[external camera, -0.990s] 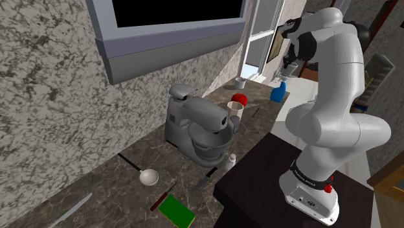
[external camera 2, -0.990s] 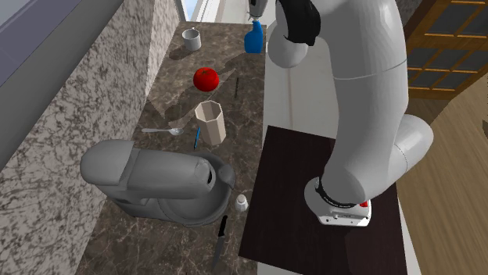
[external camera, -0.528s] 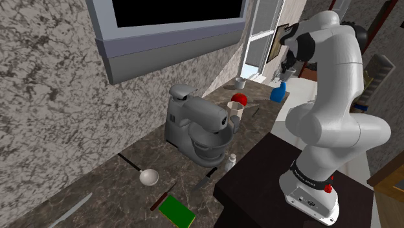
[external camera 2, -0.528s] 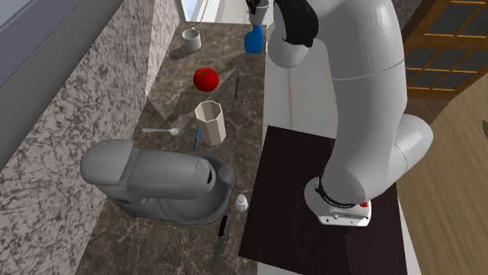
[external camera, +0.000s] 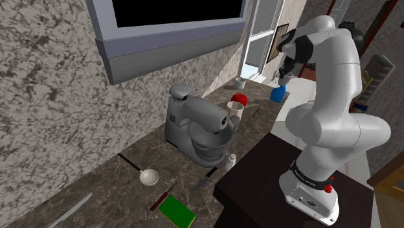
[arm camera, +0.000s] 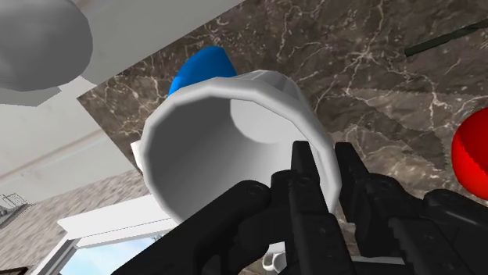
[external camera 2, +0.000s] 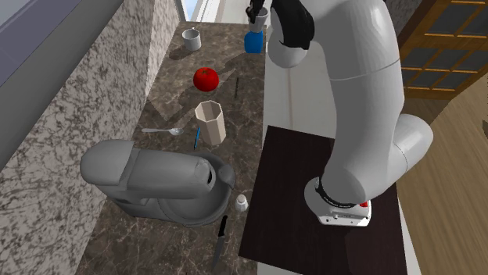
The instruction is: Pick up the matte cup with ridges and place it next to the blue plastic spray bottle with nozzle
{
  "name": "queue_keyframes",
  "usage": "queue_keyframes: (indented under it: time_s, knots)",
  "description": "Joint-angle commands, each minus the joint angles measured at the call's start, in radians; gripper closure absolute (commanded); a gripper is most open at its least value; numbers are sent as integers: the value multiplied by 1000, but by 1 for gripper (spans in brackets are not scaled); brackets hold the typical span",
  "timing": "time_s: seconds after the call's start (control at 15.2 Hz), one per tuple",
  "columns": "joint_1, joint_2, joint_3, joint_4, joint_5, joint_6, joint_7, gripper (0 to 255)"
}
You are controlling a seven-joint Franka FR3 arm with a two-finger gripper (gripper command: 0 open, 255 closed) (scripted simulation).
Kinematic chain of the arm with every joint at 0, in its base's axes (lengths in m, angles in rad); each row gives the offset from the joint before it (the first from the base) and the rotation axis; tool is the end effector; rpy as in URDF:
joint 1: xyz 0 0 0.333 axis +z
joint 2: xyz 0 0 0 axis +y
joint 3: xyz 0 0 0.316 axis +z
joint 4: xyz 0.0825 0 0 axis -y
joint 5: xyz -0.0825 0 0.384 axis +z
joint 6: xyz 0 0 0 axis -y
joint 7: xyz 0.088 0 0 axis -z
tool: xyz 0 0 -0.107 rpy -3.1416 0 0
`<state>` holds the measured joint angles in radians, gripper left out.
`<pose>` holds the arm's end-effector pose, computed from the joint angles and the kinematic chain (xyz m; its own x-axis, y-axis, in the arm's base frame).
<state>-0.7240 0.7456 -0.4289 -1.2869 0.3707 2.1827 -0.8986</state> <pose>0.3962 -0.6481 0.3526 0.9433 -0.2817 0.1755 -0.3061 -0.9428 0.1319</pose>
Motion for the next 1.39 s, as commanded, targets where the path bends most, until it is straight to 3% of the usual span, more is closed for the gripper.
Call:
queue_keyframes:
  time_s: [0.0,1.32]
  knots:
    - [0,10,4,-13,5,23,-5,255]
    - [-22,144,52,-53,59,196,-42,255]
